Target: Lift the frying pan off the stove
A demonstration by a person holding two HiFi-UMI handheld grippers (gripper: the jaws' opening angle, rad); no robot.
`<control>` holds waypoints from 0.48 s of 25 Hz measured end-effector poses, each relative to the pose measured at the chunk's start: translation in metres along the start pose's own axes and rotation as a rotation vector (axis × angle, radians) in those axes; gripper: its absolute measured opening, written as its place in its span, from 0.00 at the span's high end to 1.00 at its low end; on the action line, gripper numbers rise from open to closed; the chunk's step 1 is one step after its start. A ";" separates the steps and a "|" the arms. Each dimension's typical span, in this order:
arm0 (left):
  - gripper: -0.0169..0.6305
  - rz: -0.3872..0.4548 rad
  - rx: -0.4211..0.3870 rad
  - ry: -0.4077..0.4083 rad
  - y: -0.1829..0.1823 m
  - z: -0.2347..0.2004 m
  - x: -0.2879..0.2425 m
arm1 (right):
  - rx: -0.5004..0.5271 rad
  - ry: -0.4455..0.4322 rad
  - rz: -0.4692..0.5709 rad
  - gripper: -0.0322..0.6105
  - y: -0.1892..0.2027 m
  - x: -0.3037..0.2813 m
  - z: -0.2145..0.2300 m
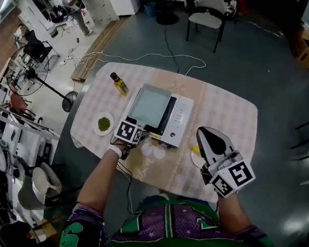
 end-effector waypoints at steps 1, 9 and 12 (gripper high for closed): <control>0.30 -0.019 0.008 0.008 0.000 -0.001 -0.005 | -0.004 0.002 0.000 0.94 0.001 0.000 0.003; 0.31 -0.145 0.055 0.035 -0.002 -0.001 -0.025 | -0.047 0.019 0.002 0.94 0.006 0.002 0.019; 0.67 -0.204 0.061 0.022 0.003 -0.001 -0.028 | -0.064 0.018 0.001 0.94 0.009 0.002 0.021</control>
Point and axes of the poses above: the fingertips, and each gripper's own axes: x backward along the fingers, z to its right, y out of its underside, the point moved 6 cm from there along x, backward along the fingers, and after that the axes turned 1 degree about -y, right-handed, at the moved point
